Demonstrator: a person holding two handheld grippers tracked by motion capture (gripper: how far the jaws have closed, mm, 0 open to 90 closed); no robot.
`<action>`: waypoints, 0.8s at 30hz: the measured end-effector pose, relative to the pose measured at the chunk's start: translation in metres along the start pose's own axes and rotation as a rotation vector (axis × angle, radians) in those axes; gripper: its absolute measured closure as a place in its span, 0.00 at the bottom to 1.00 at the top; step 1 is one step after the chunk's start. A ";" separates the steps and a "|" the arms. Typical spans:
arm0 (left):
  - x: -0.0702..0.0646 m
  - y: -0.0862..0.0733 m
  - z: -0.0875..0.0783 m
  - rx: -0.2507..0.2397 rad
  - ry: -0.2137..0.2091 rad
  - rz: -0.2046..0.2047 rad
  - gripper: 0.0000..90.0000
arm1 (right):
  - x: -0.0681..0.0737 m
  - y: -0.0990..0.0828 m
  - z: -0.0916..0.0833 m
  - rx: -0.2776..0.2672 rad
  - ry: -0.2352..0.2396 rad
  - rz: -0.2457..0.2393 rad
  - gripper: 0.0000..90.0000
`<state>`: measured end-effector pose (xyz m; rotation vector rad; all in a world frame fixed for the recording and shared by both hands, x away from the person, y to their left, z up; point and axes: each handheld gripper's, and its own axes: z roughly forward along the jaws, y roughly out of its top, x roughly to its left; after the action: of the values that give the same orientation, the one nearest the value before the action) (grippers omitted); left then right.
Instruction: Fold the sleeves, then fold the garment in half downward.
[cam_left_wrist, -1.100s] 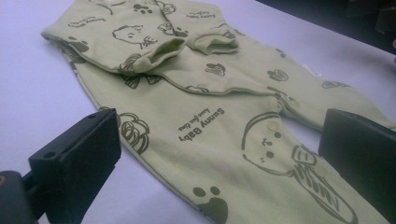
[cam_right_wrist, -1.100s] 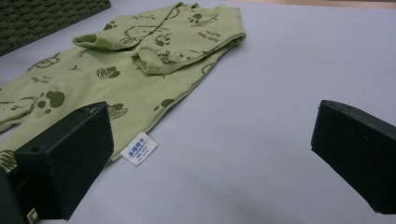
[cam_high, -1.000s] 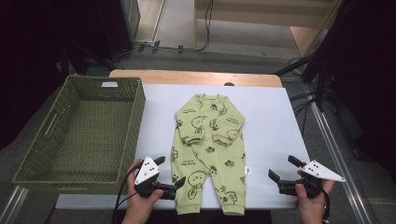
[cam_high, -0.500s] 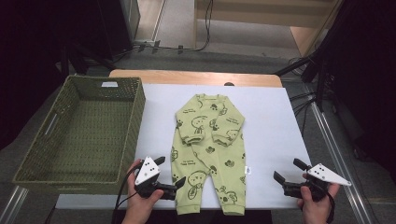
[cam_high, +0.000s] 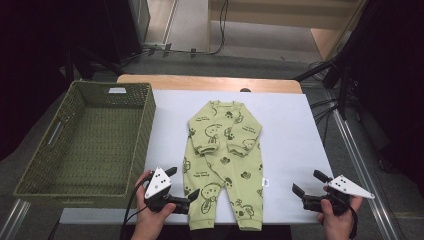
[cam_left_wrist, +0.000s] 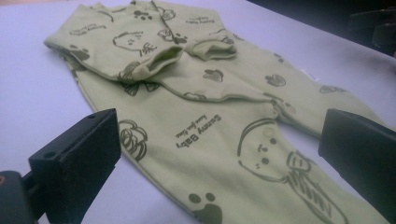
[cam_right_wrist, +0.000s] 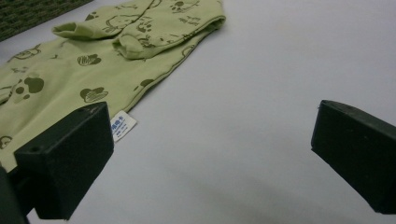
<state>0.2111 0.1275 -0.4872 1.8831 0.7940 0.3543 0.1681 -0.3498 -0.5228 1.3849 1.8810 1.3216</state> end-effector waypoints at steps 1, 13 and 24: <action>-0.002 0.003 -0.001 0.000 0.009 0.010 0.00 | 0.000 0.000 0.000 -0.001 -0.002 0.001 0.00; -0.010 0.045 0.015 -0.004 0.004 0.039 0.00 | 0.000 0.002 -0.002 -0.012 0.002 0.003 0.00; 0.007 0.077 0.038 -0.021 0.005 0.026 0.00 | 0.001 0.001 0.000 -0.001 0.017 -0.008 0.00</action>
<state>0.2662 0.0855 -0.4358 1.8756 0.7668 0.3826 0.1685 -0.3485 -0.5217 1.3682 1.8943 1.3345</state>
